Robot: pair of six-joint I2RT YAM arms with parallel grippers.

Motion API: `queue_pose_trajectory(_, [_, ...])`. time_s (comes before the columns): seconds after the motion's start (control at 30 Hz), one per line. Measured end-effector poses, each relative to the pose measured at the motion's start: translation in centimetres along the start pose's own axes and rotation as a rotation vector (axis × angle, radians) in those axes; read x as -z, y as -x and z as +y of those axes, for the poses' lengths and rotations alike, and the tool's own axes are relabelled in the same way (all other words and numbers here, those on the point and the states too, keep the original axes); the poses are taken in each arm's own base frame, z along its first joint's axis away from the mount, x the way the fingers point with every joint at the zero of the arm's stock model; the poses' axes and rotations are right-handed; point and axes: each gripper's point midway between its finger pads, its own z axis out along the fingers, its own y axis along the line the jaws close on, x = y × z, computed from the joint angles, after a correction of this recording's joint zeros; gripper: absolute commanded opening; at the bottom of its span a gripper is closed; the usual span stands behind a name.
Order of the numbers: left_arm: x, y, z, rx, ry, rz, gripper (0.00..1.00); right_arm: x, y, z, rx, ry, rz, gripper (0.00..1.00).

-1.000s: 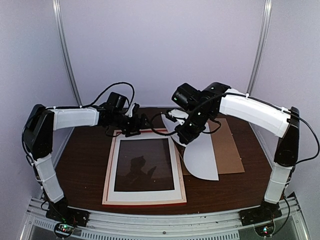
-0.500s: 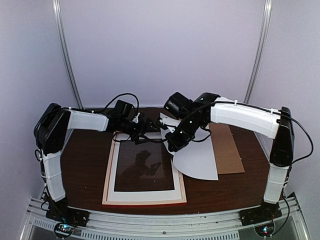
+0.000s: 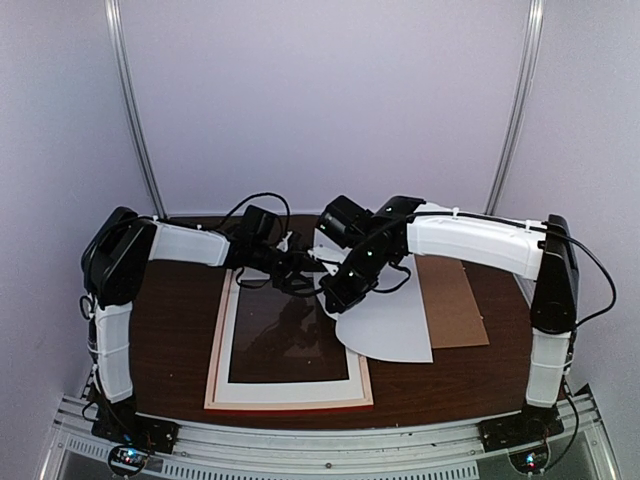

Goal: Put the photo into the frame
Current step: Pass from the right arm to the left, then place the photo on the mat board.

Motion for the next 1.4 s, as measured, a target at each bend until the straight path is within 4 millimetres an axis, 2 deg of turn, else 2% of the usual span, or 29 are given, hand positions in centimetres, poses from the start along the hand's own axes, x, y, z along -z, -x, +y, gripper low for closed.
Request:
queue_pose_trajectory(0.17, [-0.9,-0.2,0.4,-0.004,0.011,0.022,0.53,-0.8,-0.3,0.5,0.005,0.014,0.019,0.00])
queue_pose_trajectory(0.43, [-1.4,0.0,0.3,-0.018,0.008,0.033,0.32,-0.9,-0.2,1.1,0.011,0.042,0.015,0.00])
queue_pose_trajectory(0.6, [-2.0,-0.3,1.5,-0.004,0.023,0.053,0.19,-0.9,-0.1,1.5,0.012,0.062,0.012,0.02])
queue_pose_trajectory(0.67, [-2.2,-0.5,1.8,0.001,0.029,0.060,0.13,-0.9,0.0,1.6,0.012,0.065,0.012,0.10])
queue_pose_trajectory(0.77, [-2.2,-0.5,1.8,0.001,0.029,0.062,0.05,-0.9,0.0,1.7,0.009,0.070,0.008,0.32])
queue_pose_trajectory(0.83, [-2.2,-0.5,1.8,-0.002,0.028,0.062,0.00,-0.9,0.2,1.7,0.006,0.071,0.003,0.43])
queue_pose_trajectory(1.0, [-1.9,-0.7,1.6,-0.023,0.027,0.064,0.00,-0.8,0.2,1.0,-0.009,0.064,-0.005,0.54])
queue_pose_trajectory(1.07, [-1.2,-1.2,1.5,-0.029,0.032,0.069,0.00,-0.3,-0.2,0.4,-0.021,0.059,-0.009,0.55])
queue_pose_trajectory(1.17, [0.8,-2.3,1.3,-0.041,0.041,0.074,0.00,1.5,-0.1,-1.2,-0.055,0.053,-0.046,0.56])
queue_pose_trajectory(1.3, [4.6,-3.7,0.8,-0.068,0.065,0.083,0.00,5.4,0.9,-5.0,-0.128,0.026,-0.150,0.56])
queue_pose_trajectory(1.4, [7.2,-4.5,0.6,-0.096,0.094,0.090,0.00,7.3,1.5,-7.9,-0.181,0.000,-0.211,0.56])
